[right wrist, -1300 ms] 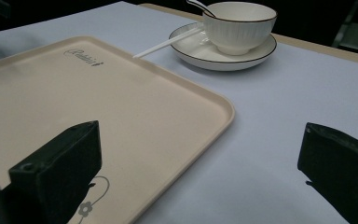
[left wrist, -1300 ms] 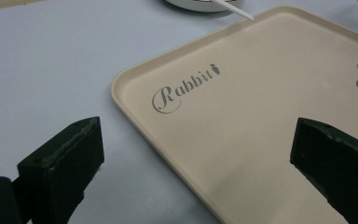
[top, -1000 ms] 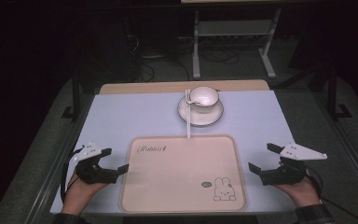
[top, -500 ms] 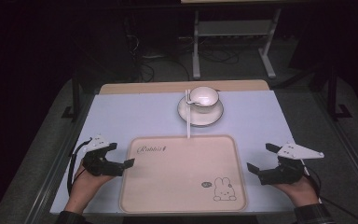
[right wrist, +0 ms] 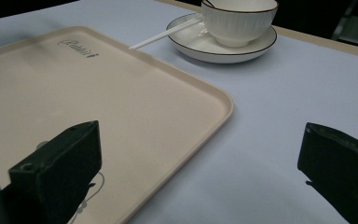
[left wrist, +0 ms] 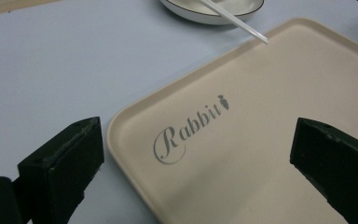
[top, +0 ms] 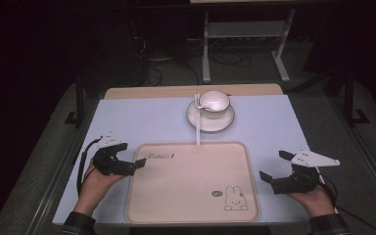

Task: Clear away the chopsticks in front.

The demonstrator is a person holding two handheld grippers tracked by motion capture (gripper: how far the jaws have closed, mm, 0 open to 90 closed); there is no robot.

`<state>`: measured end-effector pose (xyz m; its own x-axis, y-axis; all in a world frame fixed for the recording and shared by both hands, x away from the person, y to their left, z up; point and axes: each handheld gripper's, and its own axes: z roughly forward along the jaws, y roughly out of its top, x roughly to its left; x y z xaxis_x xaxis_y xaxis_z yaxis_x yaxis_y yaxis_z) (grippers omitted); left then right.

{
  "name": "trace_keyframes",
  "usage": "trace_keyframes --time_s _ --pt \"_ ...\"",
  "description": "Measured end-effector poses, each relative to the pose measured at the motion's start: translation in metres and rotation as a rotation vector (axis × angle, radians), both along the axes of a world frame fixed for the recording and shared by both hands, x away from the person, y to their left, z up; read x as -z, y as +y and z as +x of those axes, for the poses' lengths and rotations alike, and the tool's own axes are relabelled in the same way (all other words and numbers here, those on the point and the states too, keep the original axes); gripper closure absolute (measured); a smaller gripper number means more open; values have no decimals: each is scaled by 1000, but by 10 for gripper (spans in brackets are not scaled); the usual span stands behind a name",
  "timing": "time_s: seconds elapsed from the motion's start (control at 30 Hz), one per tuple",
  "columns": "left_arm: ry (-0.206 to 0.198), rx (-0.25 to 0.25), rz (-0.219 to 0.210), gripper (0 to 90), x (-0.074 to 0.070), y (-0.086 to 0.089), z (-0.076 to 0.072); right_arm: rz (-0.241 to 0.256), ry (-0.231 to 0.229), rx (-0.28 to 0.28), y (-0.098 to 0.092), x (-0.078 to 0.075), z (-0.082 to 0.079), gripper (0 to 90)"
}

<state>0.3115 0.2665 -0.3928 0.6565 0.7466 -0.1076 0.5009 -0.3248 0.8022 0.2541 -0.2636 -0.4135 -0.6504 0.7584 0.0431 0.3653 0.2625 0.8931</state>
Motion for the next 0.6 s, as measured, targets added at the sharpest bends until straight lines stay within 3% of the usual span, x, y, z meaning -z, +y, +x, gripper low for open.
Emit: trace_keyframes --time_s 0.53,0.6 --pt "-1 12 -4 20 -11 -21 36 2 4 0 0 0 0 0" --pt "3 19 -4 44 -14 -28 45 1 4 0 1 1 0 0"
